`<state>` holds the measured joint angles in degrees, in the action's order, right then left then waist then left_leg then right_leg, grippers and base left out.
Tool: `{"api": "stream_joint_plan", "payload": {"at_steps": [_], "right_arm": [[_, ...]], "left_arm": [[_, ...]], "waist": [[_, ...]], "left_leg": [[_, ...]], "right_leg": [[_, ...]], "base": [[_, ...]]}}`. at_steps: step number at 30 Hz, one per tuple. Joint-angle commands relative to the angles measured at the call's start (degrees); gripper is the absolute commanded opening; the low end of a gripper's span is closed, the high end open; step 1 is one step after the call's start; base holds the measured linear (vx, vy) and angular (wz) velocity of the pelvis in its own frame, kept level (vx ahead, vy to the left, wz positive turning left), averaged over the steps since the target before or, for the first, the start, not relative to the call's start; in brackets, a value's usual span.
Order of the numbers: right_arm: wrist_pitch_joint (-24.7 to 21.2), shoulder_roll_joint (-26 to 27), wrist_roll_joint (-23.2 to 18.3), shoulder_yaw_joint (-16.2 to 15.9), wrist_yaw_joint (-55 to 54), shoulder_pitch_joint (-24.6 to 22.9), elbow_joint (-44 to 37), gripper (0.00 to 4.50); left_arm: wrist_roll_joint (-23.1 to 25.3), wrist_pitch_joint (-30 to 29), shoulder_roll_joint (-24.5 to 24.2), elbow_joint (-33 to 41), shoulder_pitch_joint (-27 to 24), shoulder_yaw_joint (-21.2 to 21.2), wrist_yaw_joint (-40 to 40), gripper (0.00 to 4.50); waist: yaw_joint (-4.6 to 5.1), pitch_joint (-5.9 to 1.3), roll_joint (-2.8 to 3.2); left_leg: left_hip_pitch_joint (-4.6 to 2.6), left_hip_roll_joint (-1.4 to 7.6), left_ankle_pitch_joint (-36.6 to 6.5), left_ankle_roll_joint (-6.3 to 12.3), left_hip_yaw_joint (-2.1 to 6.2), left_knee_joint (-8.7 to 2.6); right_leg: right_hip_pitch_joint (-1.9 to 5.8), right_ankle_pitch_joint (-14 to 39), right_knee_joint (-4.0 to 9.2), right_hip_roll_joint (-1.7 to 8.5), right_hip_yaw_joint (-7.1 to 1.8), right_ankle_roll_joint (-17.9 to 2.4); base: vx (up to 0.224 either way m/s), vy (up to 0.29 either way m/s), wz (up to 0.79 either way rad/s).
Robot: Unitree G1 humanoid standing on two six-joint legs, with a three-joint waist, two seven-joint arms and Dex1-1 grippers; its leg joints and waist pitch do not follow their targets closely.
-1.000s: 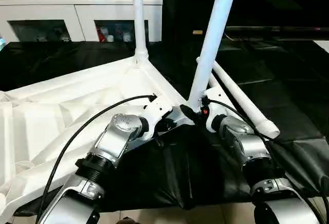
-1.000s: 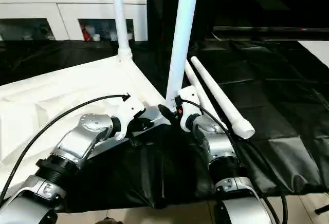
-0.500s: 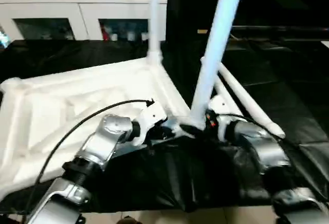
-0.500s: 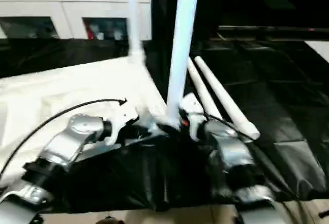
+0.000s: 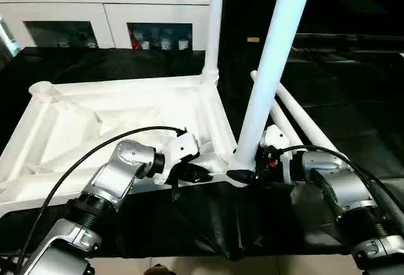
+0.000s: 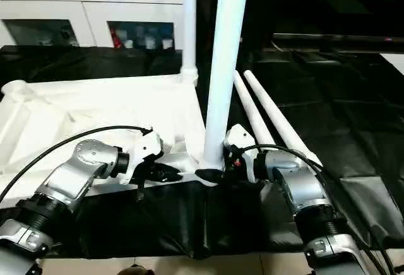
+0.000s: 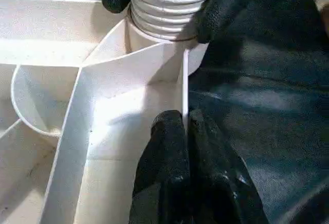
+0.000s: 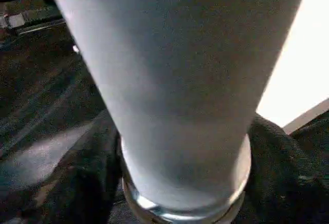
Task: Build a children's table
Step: Rotate leg to tighten
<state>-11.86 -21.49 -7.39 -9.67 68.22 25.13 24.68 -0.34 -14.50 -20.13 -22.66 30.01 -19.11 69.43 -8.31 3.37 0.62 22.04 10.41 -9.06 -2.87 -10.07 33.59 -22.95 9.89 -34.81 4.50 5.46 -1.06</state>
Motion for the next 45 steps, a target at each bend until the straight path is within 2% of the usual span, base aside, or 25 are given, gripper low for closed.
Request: {"api": "stream_joint_plan", "payload": {"at_steps": [1, 5, 8, 9, 10, 11, 13, 14, 15, 18, 20, 22, 23, 26, 29, 32, 33, 34, 35, 37, 38, 43, 45], "right_arm": [[-0.9, 1.2, -1.7, -4.2, 3.8, -0.8, -2.7, 2.93], [-0.7, 1.8, -1.3, -4.3, 2.8, -1.3, -2.6, 2.77], [0.6, 4.4, 0.5, -3.0, -3.5, -0.8, -0.1, 2.76], [1.2, 6.0, 1.9, -2.2, -7.9, -0.1, 2.0, 2.75], [1.3, 6.4, 2.2, -2.0, -9.0, 0.1, 2.6, 2.75], [1.7, 8.1, 3.4, -1.1, -14.2, 1.2, 5.2, 2.75], [2.0, 10.2, 4.7, 0.1, -20.6, 2.5, 8.5, 2.74], [2.3, 12.6, 4.9, 1.8, -26.7, 4.0, 11.5, 2.74], [2.3, 12.8, 4.9, 1.9, -27.2, 4.1, 11.8, 2.74], [2.9, 16.7, 4.8, 4.5, -36.4, 7.0, 16.7, 2.74], [4.6, 18.7, 4.7, 5.7, -39.7, 8.7, 19.1, 2.74], [5.2, 19.2, 3.8, 6.5, -38.3, 9.2, 19.7, 2.74], [5.3, 19.2, 3.6, 6.6, -37.7, 9.3, 19.8, 3.43], [5.3, 19.0, 2.8, 6.9, -35.5, 9.4, 19.9, 3.50], [6.9, 17.1, 3.4, 6.1, -33.5, 8.9, 19.0, 3.86], [8.2, 15.3, 3.3, 5.3, -30.0, 8.2, 18.5, 3.86], [8.8, 13.0, 3.3, 3.5, -24.3, 6.7, 16.1, 3.86], [9.0, 12.5, 3.4, 3.2, -23.1, 6.4, 15.6, 3.86], [8.9, 11.2, 3.3, 2.4, -20.2, 5.6, 14.2, 3.86], [8.9, 9.8, 3.0, 1.5, -17.1, 4.7, 12.5, 3.86], [8.9, 8.9, 2.9, 1.1, -15.2, 4.1, 11.5, 3.86], [7.9, 4.1, 1.2, -0.7, -5.3, 2.1, 6.9, 3.86], [7.2, 3.0, 0.5, -1.2, -2.6, 1.7, 5.4, 3.59]], "left_arm": [[-1.3, 1.3, 1.2, 2.1, 0.8, -1.0, -0.4, 0.00], [-1.0, 1.6, 1.7, 1.9, 0.9, -0.8, -1.6, 0.00], [0.0, 2.0, 3.4, 0.4, 1.8, 0.1, -5.6, 0.00], [0.4, 2.0, 4.4, -0.2, 2.1, 0.6, -7.4, 0.00], [0.5, 2.0, 4.6, -0.4, 2.2, 0.7, -7.9, 0.00], [1.0, 1.7, 5.7, -1.0, 2.7, 1.1, -10.0, 0.00], [1.7, 1.6, 6.9, -1.8, 3.2, 1.5, -12.7, 0.00], [2.5, 1.0, 8.2, -2.4, 3.8, 1.9, -15.9, 0.00], [2.6, 0.9, 8.3, -2.5, 3.8, 1.9, -16.1, 0.00], [3.1, -1.0, 11.5, -3.1, 4.8, 3.2, -22.6, 0.00], [3.3, -1.8, 13.3, -3.3, 5.2, 3.8, -25.6, 0.00], [3.4, -1.4, 13.7, -3.1, 4.9, 3.5, -25.1, 0.00], [3.4, -1.3, 13.7, -3.1, 4.9, 3.5, -24.9, 0.00], [3.3, -0.8, 13.7, -2.9, 4.5, 3.1, -23.8, 0.00], [2.8, -0.5, 12.5, -1.7, 3.7, 2.2, -20.8, 0.00], [2.6, -0.5, 11.4, -0.9, 3.1, 1.7, -19.1, 0.00], [2.3, 0.0, 10.3, -0.8, 2.9, 1.5, -17.1, 0.00], [2.2, 0.2, 10.0, -0.8, 2.9, 1.4, -16.6, 0.00], [2.2, 0.5, 9.5, -0.9, 2.9, 1.3, -15.5, 0.00], [2.1, 0.8, 8.9, -1.1, 3.0, 1.3, -14.5, 0.00], [2.0, 0.9, 8.6, -1.2, 3.1, 1.3, -13.9, 0.00], [1.5, 2.3, 5.9, -1.6, 3.2, 1.0, -8.4, 0.00], [1.3, 2.5, 5.0, -1.8, 3.4, 0.7, -6.9, 0.00]], "waist": [[0.17, -4.01, -0.06], [0.14, -3.89, -0.09], [0.30, -3.80, -0.09], [0.52, -3.67, -0.28], [0.58, -3.60, -0.20], [0.82, -3.51, -0.21], [1.59, -3.33, -0.30], [2.00, -3.29, -0.25], [2.47, -3.18, -0.11], [3.05, -3.15, 0.09], [3.51, -3.42, 0.13], [3.37, -3.58, 0.15], [3.21, -3.68, 0.08], [2.97, -3.84, -0.05], [2.65, -3.88, -0.05], [2.21, -4.07, -0.11], [1.98, -4.13, -0.09], [1.74, -4.23, -0.09], [1.45, -4.27, 0.62], [1.56, -4.40, 0.22], [1.38, -4.49, 0.25], [0.98, -4.32, 0.29], [0.63, -4.20, 0.29]], "left_leg": [[-1.21, 3.46, -15.9, 2.05, 1.14, -4.08], [-1.32, 3.39, -17.0, 1.62, 1.17, -4.11], [-1.38, 3.42, -17.8, 0.91, 1.28, -4.25], [-1.38, 3.22, -18.4, 0.59, 1.31, -4.25], [-1.45, 3.21, -19.0, 0.33, 1.36, -4.27], [-1.68, 3.14, -20.0, -0.22, 1.44, -4.28], [-1.64, 2.89, -21.7, -0.97, 1.71, -4.37], [-1.86, 2.80, -22.7, -1.23, 1.81, -4.30], [-2.10, 2.78, -23.7, -1.35, 1.83, -4.20], [-2.03, 2.71, -25.1, -1.52, 2.07, -4.31], [-1.99, 2.86, -25.1, -1.49, 2.17, -4.47], [-1.67, 2.91, -23.5, -0.78, 2.03, -4.65], [-1.56, 2.97, -22.2, -0.33, 1.84, -4.66], [-1.48, 2.92, -19.7, 0.72, 1.44, -4.50], [-1.41, 2.88, -17.9, 1.54, 1.17, -4.29], [-1.27, 2.89, -15.1, 2.38, 1.02, -4.15], [-1.21, 2.92, -14.3, 2.71, 0.97, -4.08], [-1.20, 2.96, -13.7, 2.98, 0.96, -4.01], [-1.25, 3.03, -12.7, 3.60, 0.91, -3.92], [-1.03, 3.06, -12.0, 3.85, 0.95, -3.89], [-1.04, 3.10, -11.3, 4.28, 0.95, -3.79], [-1.04, 3.22, -12.8, 4.62, 0.87, -3.78], [-1.24, 3.30, -14.4, 4.25, 0.89, -3.84]], "right_leg": [[2.61, 16.9, 4.78, 4.92, -3.39, -10.9], [2.53, 19.5, 5.10, 4.99, -3.35, -10.3], [2.35, 20.8, 5.22, 5.03, -3.39, -9.9], [2.40, 22.4, 5.46, 5.12, -3.29, -9.5], [2.35, 23.8, 5.59, 5.19, -3.26, -9.1], [2.17, 26.4, 5.94, 5.25, -3.16, -8.4], [2.25, 30.3, 6.26, 5.24, -2.82, -7.1], [2.05, 32.6, 6.68, 5.31, -2.69, -6.1], [1.67, 33.6, 6.98, 5.30, -2.74, -5.9], [1.76, 34.6, 7.24, 5.19, -2.36, -5.1], [1.93, 32.3, 7.04, 5.21, -2.39, -5.5], [2.27, 29.0, 6.84, 5.14, -2.57, -6.1], [2.21, 26.0, 6.57, 5.13, -2.90, -6.9], [2.34, 21.0, 5.93, 5.05, -3.26, -9.0], [2.48, 19.5, 5.72, 5.07, -3.35, -9.8], [2.70, 17.1, 5.40, 5.01, -3.32, -10.4], [2.82, 15.9, 5.27, 4.97, -3.30, -10.6], [2.93, 15.0, 5.12, 4.93, -3.27, -10.6], [2.77, 12.5, 4.78, 4.79, -3.35, -11.3], [3.08, 10.7, 4.55, 4.64, -3.21, -11.7], [3.09, 9.3, 4.35, 4.60, -3.15, -12.2], [3.06, 11.9, 4.66, 4.67, -3.10, -12.1], [2.89, 14.9, 4.97, 4.75, -3.12, -11.5]], "base": [[0.000, 0.000, 0.00], [0.000, 0.000, 0.00], [0.000, 0.000, 0.00], [0.000, 0.000, 0.00], [0.000, 0.000, 0.00], [0.000, 0.000, 0.00], [0.000, 0.000, 0.00], [0.000, 0.000, 0.00], [0.000, 0.000, 0.00], [0.000, 0.000, 0.00], [0.000, 0.000, 0.00], [0.000, 0.000, 0.00], [0.000, 0.000, 0.00], [0.000, 0.000, 0.00], [0.000, 0.000, 0.00], [0.000, 0.000, 0.00], [0.000, 0.000, 0.00], [0.000, 0.000, 0.00], [0.000, 0.000, 0.00], [0.000, 0.000, 0.00], [0.000, 0.000, 0.00], [0.000, 0.000, 0.00], [0.000, 0.000, 0.00]]}}
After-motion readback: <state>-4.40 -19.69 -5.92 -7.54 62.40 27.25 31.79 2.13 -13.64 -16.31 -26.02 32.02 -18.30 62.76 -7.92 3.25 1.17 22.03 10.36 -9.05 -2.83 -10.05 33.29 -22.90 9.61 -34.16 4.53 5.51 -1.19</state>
